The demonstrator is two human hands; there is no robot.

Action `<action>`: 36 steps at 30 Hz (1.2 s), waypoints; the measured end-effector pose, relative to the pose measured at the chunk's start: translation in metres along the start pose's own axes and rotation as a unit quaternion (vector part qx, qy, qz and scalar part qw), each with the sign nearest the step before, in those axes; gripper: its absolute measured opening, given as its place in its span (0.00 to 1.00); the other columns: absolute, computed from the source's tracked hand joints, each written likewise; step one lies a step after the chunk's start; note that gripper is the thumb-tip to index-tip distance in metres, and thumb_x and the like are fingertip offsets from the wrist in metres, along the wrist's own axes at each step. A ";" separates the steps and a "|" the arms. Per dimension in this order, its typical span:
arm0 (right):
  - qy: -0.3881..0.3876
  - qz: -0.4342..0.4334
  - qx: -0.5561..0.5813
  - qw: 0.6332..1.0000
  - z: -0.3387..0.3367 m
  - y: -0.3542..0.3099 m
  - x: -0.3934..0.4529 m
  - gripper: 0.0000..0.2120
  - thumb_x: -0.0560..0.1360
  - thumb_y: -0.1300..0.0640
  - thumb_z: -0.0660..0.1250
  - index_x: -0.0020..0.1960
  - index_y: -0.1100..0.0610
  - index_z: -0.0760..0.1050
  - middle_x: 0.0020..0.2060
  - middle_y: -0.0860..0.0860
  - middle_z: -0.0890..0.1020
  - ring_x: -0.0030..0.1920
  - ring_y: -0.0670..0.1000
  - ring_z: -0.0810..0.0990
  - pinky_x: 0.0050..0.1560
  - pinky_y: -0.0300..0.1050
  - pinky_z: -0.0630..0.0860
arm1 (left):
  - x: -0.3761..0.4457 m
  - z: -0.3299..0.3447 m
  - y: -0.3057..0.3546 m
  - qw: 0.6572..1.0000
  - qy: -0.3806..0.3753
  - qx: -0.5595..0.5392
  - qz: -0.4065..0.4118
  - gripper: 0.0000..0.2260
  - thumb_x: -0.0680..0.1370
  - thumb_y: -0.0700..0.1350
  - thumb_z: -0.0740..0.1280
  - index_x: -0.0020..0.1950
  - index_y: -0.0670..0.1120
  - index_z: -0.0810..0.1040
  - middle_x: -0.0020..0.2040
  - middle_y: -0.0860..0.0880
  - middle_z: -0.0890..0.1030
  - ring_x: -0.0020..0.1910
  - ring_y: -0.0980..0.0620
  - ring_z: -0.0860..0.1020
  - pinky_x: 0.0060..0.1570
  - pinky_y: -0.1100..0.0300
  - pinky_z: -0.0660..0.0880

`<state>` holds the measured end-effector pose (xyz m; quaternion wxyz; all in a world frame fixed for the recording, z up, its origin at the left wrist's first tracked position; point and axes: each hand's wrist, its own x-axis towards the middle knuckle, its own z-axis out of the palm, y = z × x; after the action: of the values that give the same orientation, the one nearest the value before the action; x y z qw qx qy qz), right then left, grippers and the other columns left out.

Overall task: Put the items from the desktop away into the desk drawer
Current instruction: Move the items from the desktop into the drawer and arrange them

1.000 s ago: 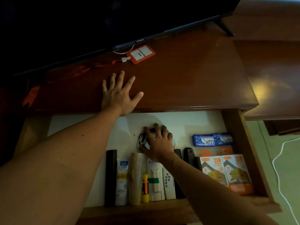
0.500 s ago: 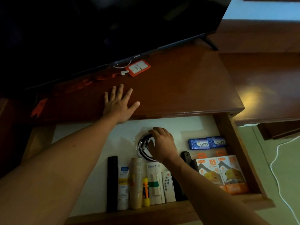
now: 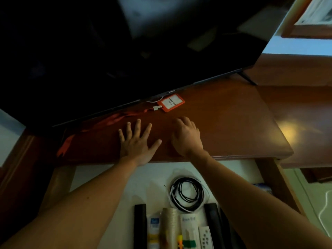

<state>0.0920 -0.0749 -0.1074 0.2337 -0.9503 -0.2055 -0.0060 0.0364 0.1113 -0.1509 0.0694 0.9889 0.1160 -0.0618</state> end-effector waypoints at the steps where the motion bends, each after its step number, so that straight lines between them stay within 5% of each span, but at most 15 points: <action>1: -0.019 0.009 0.000 1.000 0.001 0.000 0.014 0.20 0.80 0.52 0.60 0.71 0.52 0.67 0.70 0.53 0.69 0.70 0.58 0.68 0.68 0.61 0.68 | 0.000 0.001 0.001 1.000 0.008 0.001 0.003 0.38 0.73 0.76 0.39 0.80 0.62 0.42 0.82 0.49 0.39 0.79 0.39 0.36 0.74 0.35 0.36; 10: -0.103 0.010 -0.098 0.990 0.026 0.009 0.091 0.29 0.83 0.48 0.52 0.81 0.51 0.49 0.81 0.55 0.47 0.80 0.61 0.44 0.76 0.67 0.45 | -0.001 0.006 0.000 0.999 0.048 -0.006 0.017 0.37 0.74 0.76 0.41 0.80 0.61 0.46 0.82 0.48 0.44 0.79 0.38 0.41 0.74 0.34 0.40; 14: -0.136 0.011 -0.122 0.983 0.030 0.013 0.086 0.28 0.83 0.43 0.48 0.81 0.48 0.50 0.81 0.54 0.50 0.80 0.63 0.45 0.75 0.70 0.42 | -0.001 0.006 0.000 0.998 0.059 -0.009 0.019 0.37 0.74 0.76 0.43 0.80 0.62 0.48 0.82 0.47 0.46 0.80 0.37 0.43 0.74 0.34 0.42; 17: -0.100 -0.002 -0.149 0.984 0.026 0.016 0.060 0.26 0.82 0.42 0.47 0.78 0.47 0.59 0.78 0.56 0.61 0.79 0.66 0.51 0.73 0.71 0.41 | 0.000 0.006 0.000 0.999 0.043 -0.001 0.018 0.37 0.74 0.76 0.41 0.80 0.62 0.47 0.82 0.48 0.45 0.79 0.38 0.42 0.74 0.34 0.42; 20: -0.068 -0.025 -0.157 0.985 0.018 0.019 0.034 0.21 0.82 0.44 0.52 0.71 0.47 0.70 0.69 0.59 0.71 0.73 0.66 0.63 0.74 0.72 0.52 | 0.000 0.005 0.001 0.999 0.037 0.005 0.012 0.38 0.74 0.76 0.40 0.80 0.61 0.46 0.82 0.49 0.43 0.79 0.38 0.41 0.74 0.34 0.42; 23: -0.068 -0.010 -0.143 0.987 0.009 0.027 0.025 0.19 0.81 0.44 0.58 0.71 0.46 0.69 0.68 0.58 0.69 0.70 0.64 0.67 0.67 0.64 0.68 | 0.000 0.005 0.002 0.999 0.033 0.009 0.009 0.38 0.73 0.76 0.39 0.80 0.62 0.46 0.82 0.49 0.43 0.80 0.38 0.40 0.74 0.34 0.42; 27: -0.109 0.062 -0.108 0.986 -0.002 0.033 0.032 0.33 0.79 0.41 0.64 0.79 0.47 0.56 0.77 0.56 0.59 0.74 0.64 0.59 0.69 0.66 0.63 | 0.000 0.004 0.002 0.999 0.031 0.011 0.012 0.38 0.73 0.76 0.39 0.80 0.62 0.46 0.82 0.48 0.42 0.80 0.38 0.40 0.74 0.34 0.42; 32: -0.098 0.145 -0.075 0.982 -0.015 0.028 0.026 0.36 0.72 0.37 0.71 0.74 0.50 0.64 0.68 0.56 0.67 0.69 0.62 0.64 0.68 0.64 0.64 | -0.001 0.002 0.001 1.000 0.027 0.009 0.013 0.38 0.73 0.76 0.39 0.80 0.62 0.46 0.82 0.48 0.43 0.80 0.38 0.40 0.74 0.34 0.41; 36: -0.071 0.173 0.048 0.981 -0.025 0.015 0.016 0.28 0.74 0.51 0.74 0.68 0.54 0.66 0.63 0.57 0.68 0.61 0.59 0.75 0.61 0.57 0.78 | -0.004 -0.002 0.000 1.000 0.002 0.008 0.016 0.37 0.74 0.76 0.40 0.81 0.62 0.45 0.82 0.48 0.41 0.79 0.38 0.38 0.74 0.34 0.38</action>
<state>0.1144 -0.0918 -0.0903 0.2611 -0.9573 -0.0539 0.1117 0.0325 0.1111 -0.1480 0.0628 0.9912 0.0998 -0.0598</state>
